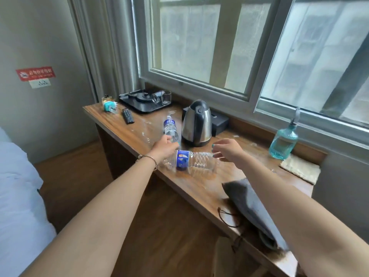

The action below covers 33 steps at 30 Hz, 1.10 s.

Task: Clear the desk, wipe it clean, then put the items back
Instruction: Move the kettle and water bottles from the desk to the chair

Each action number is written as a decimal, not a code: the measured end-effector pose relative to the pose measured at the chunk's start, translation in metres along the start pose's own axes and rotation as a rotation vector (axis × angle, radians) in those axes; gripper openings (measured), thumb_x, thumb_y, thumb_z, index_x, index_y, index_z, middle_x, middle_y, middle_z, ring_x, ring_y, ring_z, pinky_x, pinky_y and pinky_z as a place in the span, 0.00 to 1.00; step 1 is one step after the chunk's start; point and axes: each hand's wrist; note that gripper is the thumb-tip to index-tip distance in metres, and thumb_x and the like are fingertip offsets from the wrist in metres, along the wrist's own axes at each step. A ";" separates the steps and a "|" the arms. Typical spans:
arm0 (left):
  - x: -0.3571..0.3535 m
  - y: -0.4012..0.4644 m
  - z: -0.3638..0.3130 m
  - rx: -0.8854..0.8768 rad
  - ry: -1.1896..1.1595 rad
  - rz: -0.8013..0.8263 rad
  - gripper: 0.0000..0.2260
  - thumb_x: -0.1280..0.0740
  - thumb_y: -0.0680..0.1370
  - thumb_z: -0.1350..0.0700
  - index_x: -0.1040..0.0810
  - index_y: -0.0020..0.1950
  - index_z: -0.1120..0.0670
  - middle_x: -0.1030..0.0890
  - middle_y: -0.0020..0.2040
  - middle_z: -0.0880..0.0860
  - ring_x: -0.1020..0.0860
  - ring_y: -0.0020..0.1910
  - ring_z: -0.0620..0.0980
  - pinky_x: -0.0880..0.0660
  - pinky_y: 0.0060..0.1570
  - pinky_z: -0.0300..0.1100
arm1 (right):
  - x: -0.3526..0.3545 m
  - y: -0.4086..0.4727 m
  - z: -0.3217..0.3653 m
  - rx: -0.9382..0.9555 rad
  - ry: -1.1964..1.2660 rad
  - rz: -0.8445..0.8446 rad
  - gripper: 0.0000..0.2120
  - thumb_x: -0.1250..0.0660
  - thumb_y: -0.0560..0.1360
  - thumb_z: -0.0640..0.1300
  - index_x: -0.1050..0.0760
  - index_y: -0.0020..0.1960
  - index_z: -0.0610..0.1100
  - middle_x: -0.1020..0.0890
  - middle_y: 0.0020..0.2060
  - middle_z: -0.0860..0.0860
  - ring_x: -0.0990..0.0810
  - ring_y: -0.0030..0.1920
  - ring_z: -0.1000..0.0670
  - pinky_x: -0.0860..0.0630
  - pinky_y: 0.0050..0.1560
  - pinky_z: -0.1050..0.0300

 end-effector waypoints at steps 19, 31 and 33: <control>0.004 0.204 -0.067 -0.503 0.140 0.173 0.28 0.37 0.80 0.53 0.44 0.78 0.44 0.42 0.78 0.47 0.45 0.77 0.45 0.48 0.71 0.37 | -0.032 0.135 0.042 0.265 -0.038 -0.187 0.35 0.31 0.69 0.40 0.36 0.73 0.53 0.27 0.67 0.52 0.27 0.64 0.50 0.28 0.65 0.53; 0.004 0.233 -0.054 -0.776 0.100 0.369 0.39 0.18 0.62 0.48 0.30 0.70 0.46 0.24 0.62 0.44 0.26 0.61 0.42 0.30 0.61 0.33 | -0.021 0.127 0.044 0.174 0.172 -0.519 0.19 0.23 0.68 0.37 0.19 0.57 0.43 0.19 0.43 0.55 0.22 0.38 0.66 0.28 0.43 0.74; 0.004 0.234 -0.056 -0.791 0.073 0.389 0.40 0.18 0.60 0.46 0.29 0.69 0.47 0.23 0.63 0.45 0.26 0.62 0.43 0.29 0.62 0.35 | -0.023 0.122 0.048 0.166 0.203 -0.602 0.18 0.22 0.67 0.36 0.18 0.56 0.42 0.18 0.42 0.54 0.22 0.37 0.68 0.28 0.41 0.74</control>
Point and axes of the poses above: each hand's wrist, its own y-axis towards the middle knuckle, its own x-axis out of the back of the hand, z = x × y
